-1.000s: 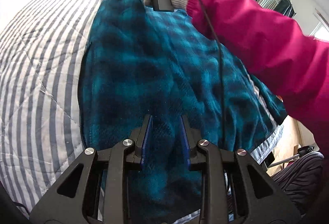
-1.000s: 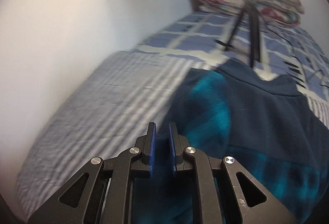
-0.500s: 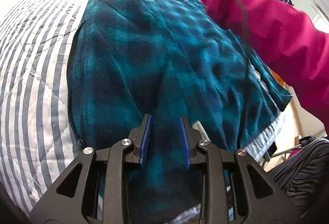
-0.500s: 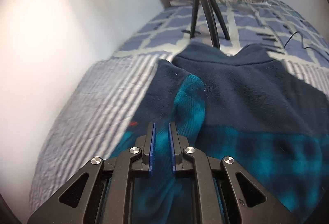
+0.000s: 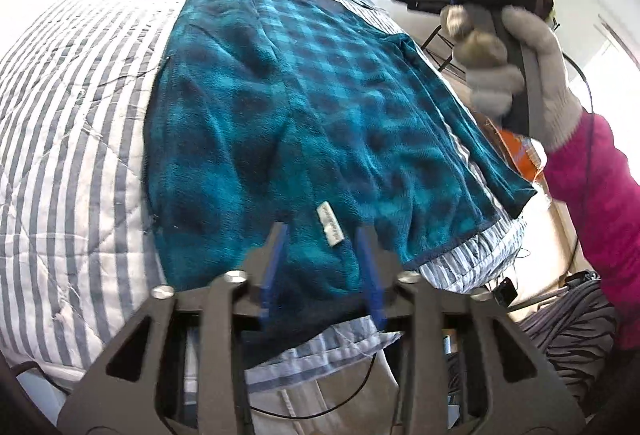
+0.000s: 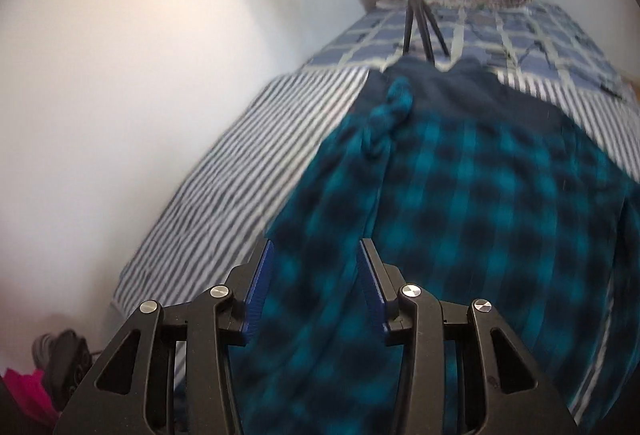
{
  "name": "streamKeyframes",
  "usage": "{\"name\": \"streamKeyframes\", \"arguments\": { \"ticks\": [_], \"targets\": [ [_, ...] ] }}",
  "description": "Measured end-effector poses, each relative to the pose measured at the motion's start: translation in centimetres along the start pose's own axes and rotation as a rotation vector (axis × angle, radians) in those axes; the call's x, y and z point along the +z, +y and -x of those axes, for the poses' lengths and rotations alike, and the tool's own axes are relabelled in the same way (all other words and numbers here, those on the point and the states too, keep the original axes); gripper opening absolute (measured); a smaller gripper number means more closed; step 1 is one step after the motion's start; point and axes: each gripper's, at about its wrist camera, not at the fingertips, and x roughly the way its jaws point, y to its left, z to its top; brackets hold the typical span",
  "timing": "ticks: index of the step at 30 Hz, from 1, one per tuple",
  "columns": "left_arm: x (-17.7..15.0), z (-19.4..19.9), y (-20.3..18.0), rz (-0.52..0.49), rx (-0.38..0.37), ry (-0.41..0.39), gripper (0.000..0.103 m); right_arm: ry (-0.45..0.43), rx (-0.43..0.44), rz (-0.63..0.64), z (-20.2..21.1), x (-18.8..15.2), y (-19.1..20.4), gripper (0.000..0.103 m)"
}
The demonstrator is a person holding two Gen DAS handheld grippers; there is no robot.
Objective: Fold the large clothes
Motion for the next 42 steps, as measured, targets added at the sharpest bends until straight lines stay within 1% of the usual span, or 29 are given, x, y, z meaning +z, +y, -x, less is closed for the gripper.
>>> {"name": "streamKeyframes", "arguments": {
  "ticks": [3,4,5,6,7,8,11,13,16,17,18,19,22,24,25,26,27,28,29,30,32,34,36,37,40,41,42],
  "targets": [
    [-0.5,-1.1,-0.6,-0.015,0.044,0.024,0.042,0.030,-0.005,-0.035,-1.4,-1.3,-0.5,0.042],
    [-0.5,-1.8,-0.7,-0.013,0.062,0.040,0.042,0.039,0.007,-0.047,-1.9,-1.6,-0.7,0.042],
    [-0.7,-2.5,-0.5,-0.003,0.061,0.064,0.041,0.051,0.013,-0.053,-2.5,-1.8,-0.9,0.042],
    [-0.7,-2.9,-0.4,0.005,0.059,0.073,0.038,0.062,0.012,-0.055,-2.9,-2.0,-1.0,0.042],
    [-0.7,-3.3,-0.3,0.011,0.068,0.077,0.022,0.076,0.006,-0.050,-3.9,-2.0,-1.3,0.042],
    [-0.7,-3.6,-0.3,0.014,0.066,0.080,0.009,0.081,0.003,-0.048,-4.4,-2.2,-1.3,0.042],
    [-0.4,-3.1,-0.5,0.028,0.046,0.052,0.004,0.107,0.011,-0.077,-6.4,-2.0,-2.1,0.042],
    [-0.1,-2.1,-1.0,0.016,0.021,0.017,0.004,0.126,0.013,-0.089,-7.7,-1.7,-2.3,0.042],
    [0.2,-1.1,-2.1,-0.031,0.022,-0.021,0.004,0.160,-0.009,-0.075,-9.6,-1.7,-2.2,0.041],
    [0.3,-1.1,-2.3,-0.044,0.028,-0.022,0.004,0.166,-0.009,-0.068,-10.0,-1.7,-2.0,0.032],
    [0.3,-1.1,-2.3,-0.051,0.034,-0.023,0.004,0.179,-0.013,-0.059,-10.5,-1.7,-1.9,0.019],
    [0.2,-1.2,-2.3,-0.055,0.037,-0.021,0.004,0.197,-0.028,-0.056,-11.0,-1.7,-1.7,0.004],
    [-0.1,-1.3,-2.4,-0.073,0.041,-0.017,0.004,0.180,-0.024,-0.046,-10.5,-1.6,-1.5,0.004],
    [-0.4,-1.8,-2.6,-0.092,0.029,0.002,0.004,0.158,-0.039,-0.036,-9.9,-1.3,-1.6,0.003],
    [-0.7,-2.4,-2.7,-0.094,0.028,0.034,0.004,0.156,-0.085,-0.033,-9.8,-1.2,-1.9,0.001],
    [-0.8,-2.8,-2.7,-0.092,0.035,0.049,0.004,0.156,-0.165,-0.019,-9.9,-1.2,-2.2,0.001],
    [-1.0,-3.2,-2.6,-0.090,0.040,0.062,0.005,0.164,-0.221,-0.015,-10.2,-1.4,-2.8,0.001],
    [-1.2,-3.3,-2.6,-0.088,0.040,0.075,0.007,0.176,-0.223,-0.038,-10.4,-1.6,-3.3,0.001],
    [-1.3,-3.1,-2.5,-0.085,0.035,0.078,0.008,0.167,-0.211,-0.061,-10.1,-1.7,-3.7,0.001],
    [-1.3,-2.6,-2.5,-0.082,0.024,0.073,0.010,0.131,-0.189,-0.067,-9.4,-1.6,-3.7,0.001],
    [-1.2,-1.0,-2.2,-0.061,-0.016,0.048,0.021,0.062,-0.129,-0.039,-7.9,-1.1,-2.8,0.001],
    [-1.1,0.7,-1.8,-0.043,-0.027,0.009,0.030,0.007,-0.065,-0.002,-6.8,-0.4,-1.5,0.001],
    [-0.9,2.3,-1.3,-0.034,-0.018,-0.034,0.030,-0.041,-0.040,0.028,-7.1,0.4,-0.1,0.001],
    [-0.8,2.9,-1.1,-0.030,-0.011,-0.050,0.030,-0.047,-0.045,0.039,-7.7,0.9,0.5,0.001],
    [-0.6,3.6,-0.4,-0.019,0.024,-0.081,0.030,-0.051,-0.053,0.048,-9.8,2.1,1.7,0.001],
    [-0.6,3.6,0.0,-0.011,0.030,-0.079,0.030,-0.046,-0.065,0.051,-10.5,2.2,1.7,0.001],
    [-0.6,3.5,0.4,-0.003,0.032,-0.074,0.030,-0.026,-0.096,0.060,-11.6,2.4,1.7,0.001]
  ]
}}
